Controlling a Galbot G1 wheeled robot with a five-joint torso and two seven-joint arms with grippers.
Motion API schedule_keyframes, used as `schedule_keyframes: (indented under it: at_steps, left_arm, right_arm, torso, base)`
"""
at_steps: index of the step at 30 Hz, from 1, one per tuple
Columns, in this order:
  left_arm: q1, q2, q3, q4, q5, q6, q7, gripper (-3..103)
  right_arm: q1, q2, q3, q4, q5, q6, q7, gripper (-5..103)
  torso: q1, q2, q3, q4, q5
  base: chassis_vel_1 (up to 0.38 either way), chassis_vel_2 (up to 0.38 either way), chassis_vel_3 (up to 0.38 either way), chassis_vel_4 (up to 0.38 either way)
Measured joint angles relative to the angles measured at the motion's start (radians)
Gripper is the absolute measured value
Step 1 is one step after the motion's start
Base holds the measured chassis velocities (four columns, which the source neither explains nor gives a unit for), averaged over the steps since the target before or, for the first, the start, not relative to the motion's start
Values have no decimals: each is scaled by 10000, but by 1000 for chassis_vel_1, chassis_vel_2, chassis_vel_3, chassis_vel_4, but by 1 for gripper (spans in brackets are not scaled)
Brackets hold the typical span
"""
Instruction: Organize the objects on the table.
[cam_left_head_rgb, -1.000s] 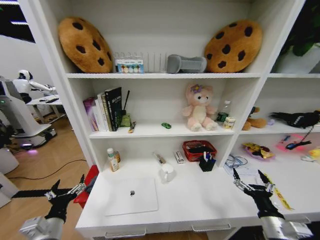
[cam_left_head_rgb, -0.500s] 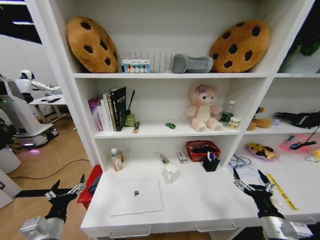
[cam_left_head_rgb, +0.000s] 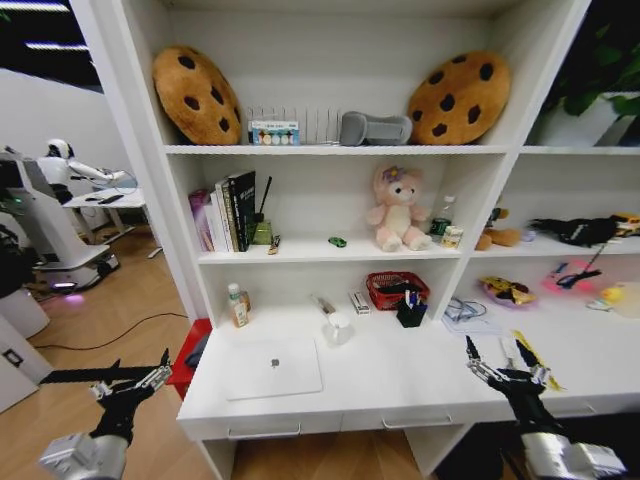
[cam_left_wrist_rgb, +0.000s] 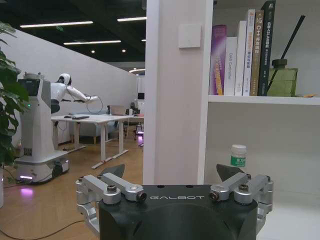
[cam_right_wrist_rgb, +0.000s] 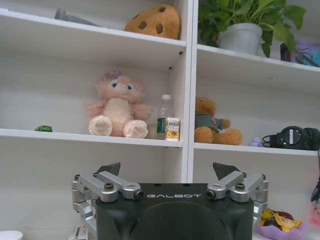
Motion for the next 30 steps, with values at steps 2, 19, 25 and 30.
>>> schedule_keyframes:
  at_steps: [2, 19, 25, 30]
  left_arm:
    - [1, 1, 0, -1, 0, 0, 2, 100]
    - [5, 0, -1, -1, 0, 0, -2, 100]
    - [0, 0, 3, -2, 0, 0, 4, 100]
    - [0, 0, 2, -2, 0, 0, 3, 100]
  right_arm:
    - [0, 0, 0, 0, 1, 0, 0, 100]
    - [-6, 0, -1, 0, 1, 0, -1, 100]
    - [-5, 0, 0, -1, 1, 0, 1, 100]
    - [6, 0, -1, 0, 0, 0, 0, 100]
  torso:
    - [0, 1, 0, -1, 14]
    - [-12, 9, -5, 4, 8]
    - [-3, 1, 0, -6, 14]
    - [13, -6, 6, 7, 9]
  base:
    - [273, -250, -249, 306]
    - [308, -304, -314, 308]
    - [-37, -17, -65, 3]
    - [-62, 44, 117, -27]
